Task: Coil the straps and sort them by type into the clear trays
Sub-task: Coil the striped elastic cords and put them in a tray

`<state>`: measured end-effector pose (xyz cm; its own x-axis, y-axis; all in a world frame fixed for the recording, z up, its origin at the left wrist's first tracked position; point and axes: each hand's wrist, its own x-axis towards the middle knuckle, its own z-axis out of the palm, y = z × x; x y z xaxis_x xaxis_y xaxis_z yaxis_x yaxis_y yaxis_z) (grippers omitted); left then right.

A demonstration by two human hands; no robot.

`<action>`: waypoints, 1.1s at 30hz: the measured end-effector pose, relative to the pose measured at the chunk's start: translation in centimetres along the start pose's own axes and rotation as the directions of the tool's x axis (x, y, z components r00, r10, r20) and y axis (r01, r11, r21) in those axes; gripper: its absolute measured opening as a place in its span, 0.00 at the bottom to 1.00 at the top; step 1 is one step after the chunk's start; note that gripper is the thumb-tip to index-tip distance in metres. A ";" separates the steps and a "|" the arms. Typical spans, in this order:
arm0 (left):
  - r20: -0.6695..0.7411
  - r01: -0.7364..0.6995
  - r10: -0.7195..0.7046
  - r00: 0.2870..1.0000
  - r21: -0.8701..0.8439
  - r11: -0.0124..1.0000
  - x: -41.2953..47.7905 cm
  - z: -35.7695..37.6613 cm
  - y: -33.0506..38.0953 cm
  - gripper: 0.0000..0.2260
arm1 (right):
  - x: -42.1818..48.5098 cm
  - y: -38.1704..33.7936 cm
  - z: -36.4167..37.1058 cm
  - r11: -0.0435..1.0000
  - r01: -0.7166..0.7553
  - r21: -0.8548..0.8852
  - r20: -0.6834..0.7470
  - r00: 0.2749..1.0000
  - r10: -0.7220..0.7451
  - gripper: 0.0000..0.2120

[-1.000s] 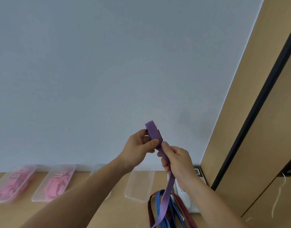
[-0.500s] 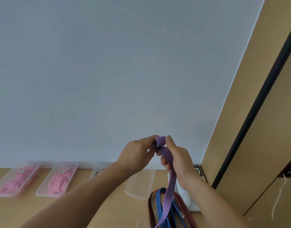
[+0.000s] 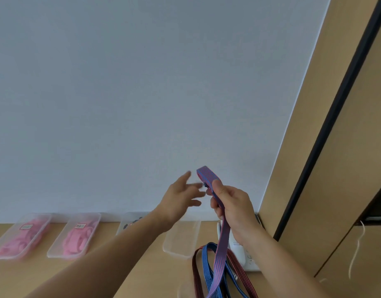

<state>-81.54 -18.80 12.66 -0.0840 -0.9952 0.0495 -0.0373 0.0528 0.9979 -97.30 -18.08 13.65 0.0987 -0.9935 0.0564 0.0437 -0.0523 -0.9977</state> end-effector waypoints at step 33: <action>0.056 -0.436 0.466 0.883 0.468 0.769 -0.2 -0.7 0.6 0.18 | -0.3 -0.8 0.3 0.988 -0.144 -0.060 0.048 0.988 0.147 0.29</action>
<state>-80.84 -18.63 13.25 -0.1472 -0.8495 0.5066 -0.4585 0.5124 0.7261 -97.06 -17.74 14.49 0.1516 -0.9844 -0.0892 -0.0310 0.0854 -0.9959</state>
